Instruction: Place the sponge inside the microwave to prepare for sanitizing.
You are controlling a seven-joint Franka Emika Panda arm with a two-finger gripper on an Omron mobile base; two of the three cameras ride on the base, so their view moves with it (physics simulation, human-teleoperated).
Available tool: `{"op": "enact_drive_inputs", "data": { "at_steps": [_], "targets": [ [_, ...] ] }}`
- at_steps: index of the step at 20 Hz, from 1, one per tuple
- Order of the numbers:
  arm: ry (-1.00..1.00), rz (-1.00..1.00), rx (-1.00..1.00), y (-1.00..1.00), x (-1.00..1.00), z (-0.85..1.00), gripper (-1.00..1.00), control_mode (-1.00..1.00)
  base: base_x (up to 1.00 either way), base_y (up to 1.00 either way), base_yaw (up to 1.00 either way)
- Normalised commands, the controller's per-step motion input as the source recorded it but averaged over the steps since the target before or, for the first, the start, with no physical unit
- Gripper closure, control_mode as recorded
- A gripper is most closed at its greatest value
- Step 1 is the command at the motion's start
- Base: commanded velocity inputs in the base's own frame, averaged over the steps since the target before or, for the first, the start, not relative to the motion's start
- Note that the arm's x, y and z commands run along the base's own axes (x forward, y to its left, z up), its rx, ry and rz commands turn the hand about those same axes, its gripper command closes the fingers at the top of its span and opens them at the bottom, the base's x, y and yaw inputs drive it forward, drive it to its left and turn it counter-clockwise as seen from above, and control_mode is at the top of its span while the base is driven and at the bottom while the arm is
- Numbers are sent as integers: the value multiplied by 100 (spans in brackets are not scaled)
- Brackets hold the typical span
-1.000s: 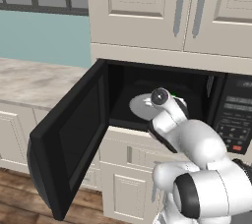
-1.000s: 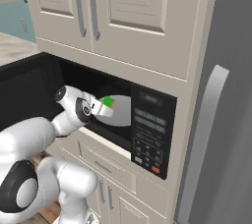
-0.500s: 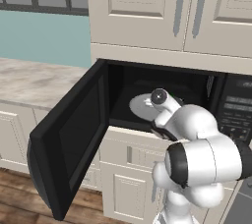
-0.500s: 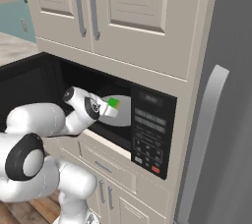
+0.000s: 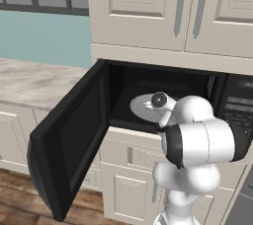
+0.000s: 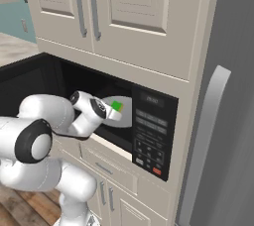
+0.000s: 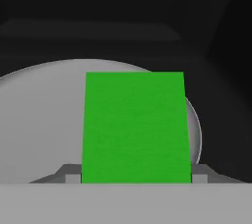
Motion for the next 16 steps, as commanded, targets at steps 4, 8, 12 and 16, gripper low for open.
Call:
{"op": "enact_drive_inputs", "data": {
  "at_steps": [4, 8, 12, 16],
  "targets": [
    [0, 0, 1, 0, 13, -2, 100, -100, 0, 0, 0],
    [0, 0, 0, 0, 13, -1, -100, -100, 0, 0, 0],
    [0, 0, 0, 0, 19, 0, -100, -100, 0, 0, 0],
    [0, 0, 0, 0, 4, 0, -100, -100, 0, 0, 0]
  ]
}}
